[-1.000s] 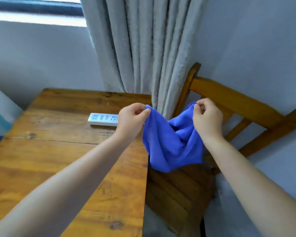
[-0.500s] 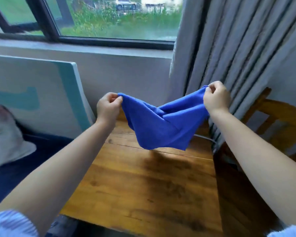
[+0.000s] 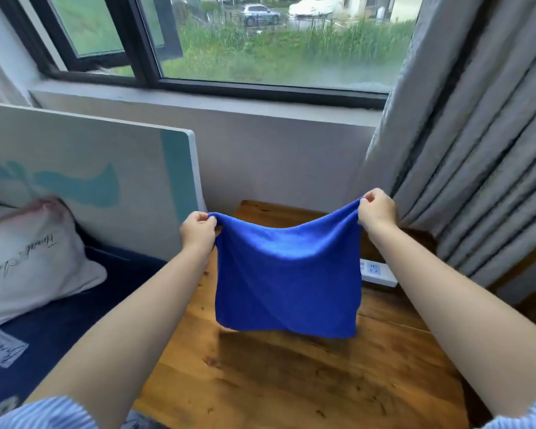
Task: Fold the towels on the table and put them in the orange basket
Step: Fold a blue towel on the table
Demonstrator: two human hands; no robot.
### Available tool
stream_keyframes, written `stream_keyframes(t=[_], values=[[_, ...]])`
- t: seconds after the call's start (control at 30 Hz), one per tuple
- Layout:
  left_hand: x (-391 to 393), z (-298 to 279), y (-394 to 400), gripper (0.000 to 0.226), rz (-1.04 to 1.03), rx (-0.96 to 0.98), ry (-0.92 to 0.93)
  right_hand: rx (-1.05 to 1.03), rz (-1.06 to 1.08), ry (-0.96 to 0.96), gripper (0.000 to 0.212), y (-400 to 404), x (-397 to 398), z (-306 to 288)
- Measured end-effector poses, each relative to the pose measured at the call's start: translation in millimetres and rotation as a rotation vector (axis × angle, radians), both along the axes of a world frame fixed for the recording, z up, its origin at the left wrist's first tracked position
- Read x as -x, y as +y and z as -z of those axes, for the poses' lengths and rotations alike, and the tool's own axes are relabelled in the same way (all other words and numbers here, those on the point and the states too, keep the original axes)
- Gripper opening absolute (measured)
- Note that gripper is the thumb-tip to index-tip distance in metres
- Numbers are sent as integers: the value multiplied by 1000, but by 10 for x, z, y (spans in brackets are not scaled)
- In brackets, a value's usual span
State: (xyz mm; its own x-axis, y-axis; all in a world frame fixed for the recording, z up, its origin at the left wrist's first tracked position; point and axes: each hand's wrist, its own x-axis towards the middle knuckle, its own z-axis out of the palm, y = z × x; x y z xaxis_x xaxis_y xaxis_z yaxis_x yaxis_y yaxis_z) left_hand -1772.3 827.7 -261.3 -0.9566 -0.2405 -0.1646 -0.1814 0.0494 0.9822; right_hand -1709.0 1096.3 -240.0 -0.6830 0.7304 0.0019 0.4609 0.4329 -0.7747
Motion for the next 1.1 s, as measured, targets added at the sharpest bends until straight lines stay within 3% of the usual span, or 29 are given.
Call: stream_keyframes(t=[0.23, 0.37, 0.47, 0.6, 0.67, 0.8, 0.93, 1.1], values=[[405, -498, 141, 30, -71, -49, 284, 44, -105, 359, 22, -129, 478, -549], [291, -283, -54, 30, -11, 67, 231, 11, -166, 312, 19, -250, 451, -379], [132, 44, -213, 31, 116, 304, 135, -62, -157, 116, 23, -273, 354, -41], [-176, 662, -455, 32, 399, 796, -57, -90, -215, -354, 26, -303, 45, 677], [-358, 931, -558, 31, 561, 951, -210, -109, -250, -563, 30, -331, -210, 1033], [-743, 1403, -714, 12, 883, 1205, -433, -123, -327, -913, 32, -478, -808, 1662], [-1139, 1783, -832, 29, 1257, 1463, -604, -123, -489, -1132, 32, -622, -1317, 2078], [-1377, 2013, -949, 33, 1558, 1602, -744, -99, -802, -1389, 32, -675, -1556, 2203]])
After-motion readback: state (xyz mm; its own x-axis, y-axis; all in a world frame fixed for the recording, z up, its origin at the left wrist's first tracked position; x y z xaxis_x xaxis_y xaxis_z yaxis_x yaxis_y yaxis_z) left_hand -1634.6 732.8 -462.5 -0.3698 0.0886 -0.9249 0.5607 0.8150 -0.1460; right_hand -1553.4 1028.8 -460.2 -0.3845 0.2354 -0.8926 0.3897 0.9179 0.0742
